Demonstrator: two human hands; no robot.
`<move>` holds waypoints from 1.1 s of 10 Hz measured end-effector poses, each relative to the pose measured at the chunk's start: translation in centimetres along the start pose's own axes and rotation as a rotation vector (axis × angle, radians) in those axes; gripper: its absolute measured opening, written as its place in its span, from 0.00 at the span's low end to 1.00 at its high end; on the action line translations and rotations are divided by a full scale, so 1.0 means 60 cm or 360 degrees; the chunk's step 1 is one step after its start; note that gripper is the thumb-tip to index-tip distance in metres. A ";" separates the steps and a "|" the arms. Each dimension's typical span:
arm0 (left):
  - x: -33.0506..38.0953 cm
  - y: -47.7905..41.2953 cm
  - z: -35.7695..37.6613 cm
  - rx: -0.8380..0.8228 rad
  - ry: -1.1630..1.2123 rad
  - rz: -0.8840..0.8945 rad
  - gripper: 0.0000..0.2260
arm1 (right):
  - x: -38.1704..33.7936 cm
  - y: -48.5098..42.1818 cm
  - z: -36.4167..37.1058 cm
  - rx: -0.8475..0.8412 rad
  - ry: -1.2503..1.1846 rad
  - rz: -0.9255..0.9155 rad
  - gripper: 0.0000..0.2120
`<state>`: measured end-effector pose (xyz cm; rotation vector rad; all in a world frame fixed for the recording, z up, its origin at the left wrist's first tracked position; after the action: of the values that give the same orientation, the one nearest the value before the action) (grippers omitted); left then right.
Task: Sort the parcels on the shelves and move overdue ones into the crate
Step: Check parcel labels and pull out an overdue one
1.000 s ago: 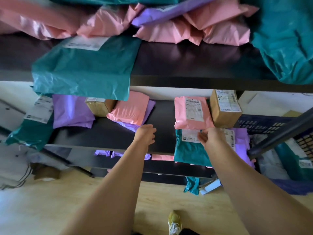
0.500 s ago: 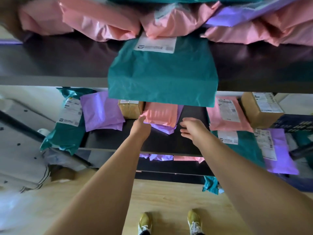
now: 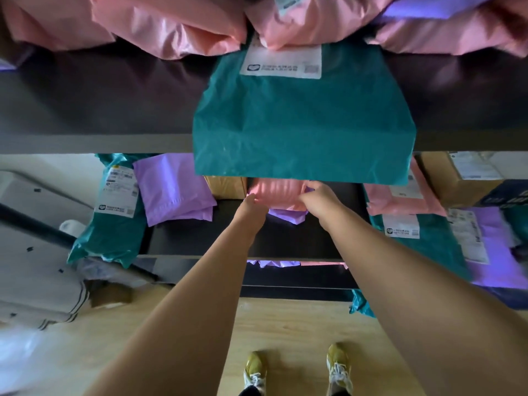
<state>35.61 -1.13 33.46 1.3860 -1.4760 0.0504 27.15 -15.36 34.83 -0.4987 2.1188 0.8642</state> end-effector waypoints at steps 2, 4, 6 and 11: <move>0.003 0.023 -0.006 -0.0071 0.0697 -0.0150 0.08 | -0.002 -0.003 -0.009 0.0100 -0.0152 0.0062 0.18; 0.024 0.052 0.005 0.0051 0.0910 -0.0097 0.06 | 0.019 0.017 -0.017 -0.0029 -0.0664 0.0119 0.15; 0.016 0.098 0.048 -0.0034 0.1014 -0.0125 0.04 | 0.054 0.072 -0.072 -0.0042 -0.0939 0.0143 0.17; -0.003 0.117 0.106 -0.0459 0.0989 -0.0068 0.24 | 0.113 0.188 -0.169 -0.0120 -0.0373 -0.0060 0.16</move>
<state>26.38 -2.78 34.66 1.0377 -0.8928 0.2127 11.04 -15.23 38.92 -0.4512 1.8641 0.9362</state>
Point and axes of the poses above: each hand's wrist, its own y-axis away from the middle knuckle, its own z-axis out of the palm, x = y × z, the point moved 4 cm from there along -y, towards the middle knuckle, and after that the axes turned 6 degrees about -z, right-handed, at the moved point
